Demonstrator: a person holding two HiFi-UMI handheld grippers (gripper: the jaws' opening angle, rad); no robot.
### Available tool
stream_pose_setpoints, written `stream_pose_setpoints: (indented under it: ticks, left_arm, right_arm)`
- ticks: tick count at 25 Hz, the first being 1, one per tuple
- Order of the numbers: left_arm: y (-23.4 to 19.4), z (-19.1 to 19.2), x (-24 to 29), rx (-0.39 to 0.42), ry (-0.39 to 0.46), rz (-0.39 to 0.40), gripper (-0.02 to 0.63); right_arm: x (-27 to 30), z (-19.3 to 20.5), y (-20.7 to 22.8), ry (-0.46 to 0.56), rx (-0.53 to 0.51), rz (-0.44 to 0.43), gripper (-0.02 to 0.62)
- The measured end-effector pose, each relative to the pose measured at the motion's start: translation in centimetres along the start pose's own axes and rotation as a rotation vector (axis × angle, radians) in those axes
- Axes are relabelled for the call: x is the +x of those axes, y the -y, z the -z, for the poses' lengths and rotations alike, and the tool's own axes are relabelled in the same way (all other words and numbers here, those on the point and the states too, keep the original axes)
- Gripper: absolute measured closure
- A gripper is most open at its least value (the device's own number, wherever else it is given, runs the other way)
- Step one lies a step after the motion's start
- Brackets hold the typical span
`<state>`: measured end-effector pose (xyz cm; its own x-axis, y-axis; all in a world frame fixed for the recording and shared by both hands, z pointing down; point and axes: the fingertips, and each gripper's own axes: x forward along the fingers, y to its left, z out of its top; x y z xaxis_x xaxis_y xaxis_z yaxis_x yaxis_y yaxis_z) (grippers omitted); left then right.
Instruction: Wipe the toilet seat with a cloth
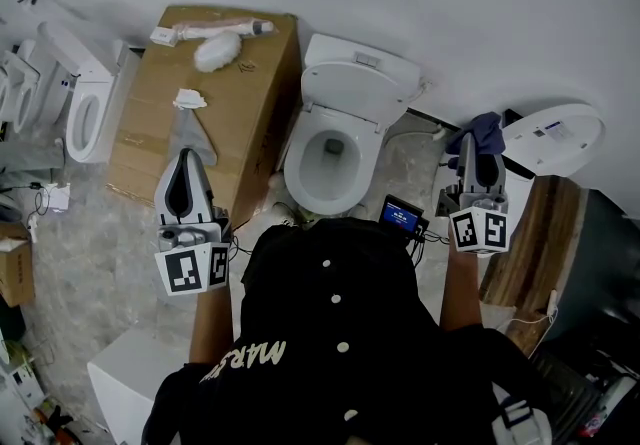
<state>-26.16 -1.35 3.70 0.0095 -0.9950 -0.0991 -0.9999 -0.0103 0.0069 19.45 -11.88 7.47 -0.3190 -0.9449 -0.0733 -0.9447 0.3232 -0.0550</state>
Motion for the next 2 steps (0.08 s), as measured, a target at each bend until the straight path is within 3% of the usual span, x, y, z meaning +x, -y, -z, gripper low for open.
stream_pose_setpoints:
  ticks: [2]
  left_arm:
    - [0.12,-0.01,-0.05,0.002,0.000,0.002,0.600]
  right_arm:
    - [-0.06,0.08,-0.02,-0.001,0.003,-0.001,0.511]
